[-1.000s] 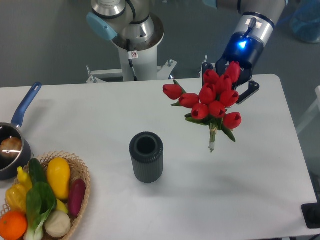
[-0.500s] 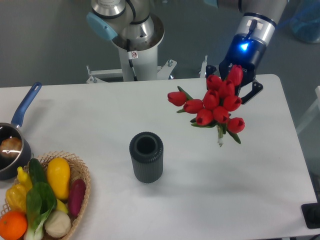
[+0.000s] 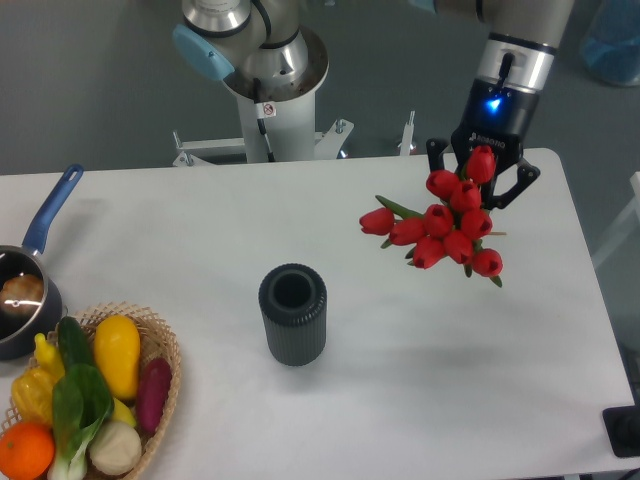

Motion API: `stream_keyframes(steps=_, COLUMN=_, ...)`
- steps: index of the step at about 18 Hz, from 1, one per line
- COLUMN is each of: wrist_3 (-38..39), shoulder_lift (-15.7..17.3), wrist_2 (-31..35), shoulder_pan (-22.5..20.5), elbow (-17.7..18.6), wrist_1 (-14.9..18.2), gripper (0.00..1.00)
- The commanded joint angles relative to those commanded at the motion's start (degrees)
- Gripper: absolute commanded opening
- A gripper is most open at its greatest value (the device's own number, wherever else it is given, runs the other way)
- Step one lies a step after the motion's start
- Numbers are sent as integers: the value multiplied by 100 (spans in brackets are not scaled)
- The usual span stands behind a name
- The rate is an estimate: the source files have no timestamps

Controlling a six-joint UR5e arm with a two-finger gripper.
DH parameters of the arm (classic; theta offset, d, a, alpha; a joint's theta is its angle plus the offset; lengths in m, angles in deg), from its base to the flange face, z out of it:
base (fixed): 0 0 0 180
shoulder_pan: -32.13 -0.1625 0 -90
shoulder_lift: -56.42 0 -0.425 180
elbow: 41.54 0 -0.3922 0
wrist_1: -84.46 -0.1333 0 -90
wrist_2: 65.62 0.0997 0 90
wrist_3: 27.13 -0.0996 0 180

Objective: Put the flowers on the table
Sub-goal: 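Carry the tulip bouquet toward the grey vase, lowering slightly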

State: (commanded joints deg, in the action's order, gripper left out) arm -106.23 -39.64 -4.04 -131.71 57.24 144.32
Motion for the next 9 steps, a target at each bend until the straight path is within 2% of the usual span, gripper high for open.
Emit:
stream_keyframes(steps=2, wrist_3=0, shoulder_lift=-79, wrist_2=309, shoulder_pan=211, elbow=70, wrist_1=9, gripper=38)
stream_keyframes(steps=9, wrist_3=44, shoulder_lift=-158, wrist_2=415, shoulder_pan=265, elbow=483, wrist_1=9, gripper=39)
